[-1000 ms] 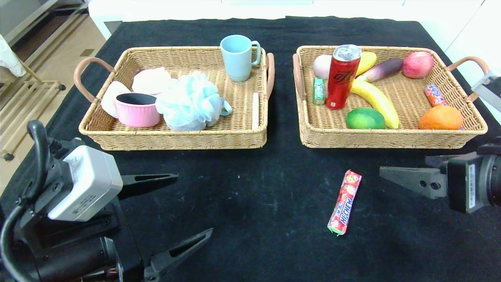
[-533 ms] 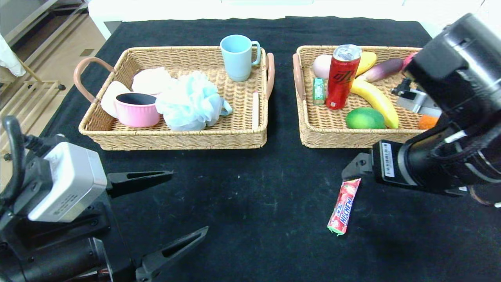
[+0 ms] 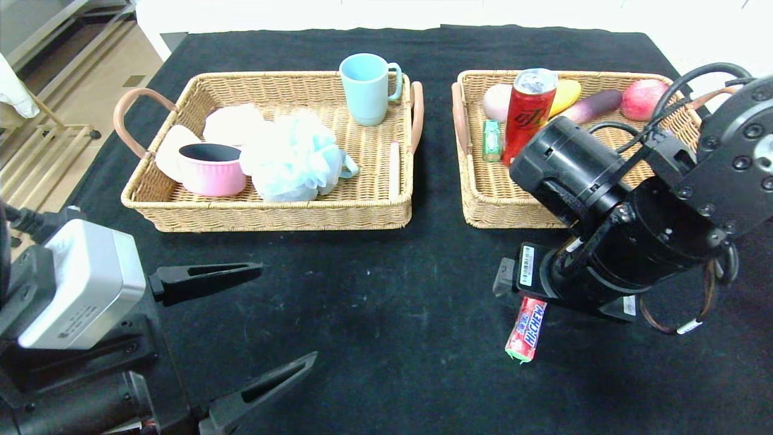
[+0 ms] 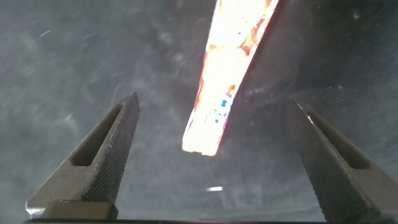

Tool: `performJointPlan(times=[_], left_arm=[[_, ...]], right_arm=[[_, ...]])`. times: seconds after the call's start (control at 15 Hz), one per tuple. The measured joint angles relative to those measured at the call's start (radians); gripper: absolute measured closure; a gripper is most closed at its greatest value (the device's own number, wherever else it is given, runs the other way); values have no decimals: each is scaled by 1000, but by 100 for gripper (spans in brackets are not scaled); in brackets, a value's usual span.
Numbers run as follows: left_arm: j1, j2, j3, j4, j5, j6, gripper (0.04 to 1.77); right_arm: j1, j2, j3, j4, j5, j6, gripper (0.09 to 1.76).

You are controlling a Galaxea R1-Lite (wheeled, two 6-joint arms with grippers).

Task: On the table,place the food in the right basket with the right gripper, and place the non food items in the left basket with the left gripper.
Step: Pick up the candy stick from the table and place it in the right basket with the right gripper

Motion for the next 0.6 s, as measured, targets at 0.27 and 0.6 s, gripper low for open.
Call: performJointPlan(times=[0.27, 0.6], left_arm=[[0, -4, 1, 0, 0, 0, 9], [-2, -8, 4, 1, -3, 6, 9]], right_arm=[[-9, 29, 4, 0, -1, 23, 14], [-22, 53, 11, -3, 0, 38, 14]])
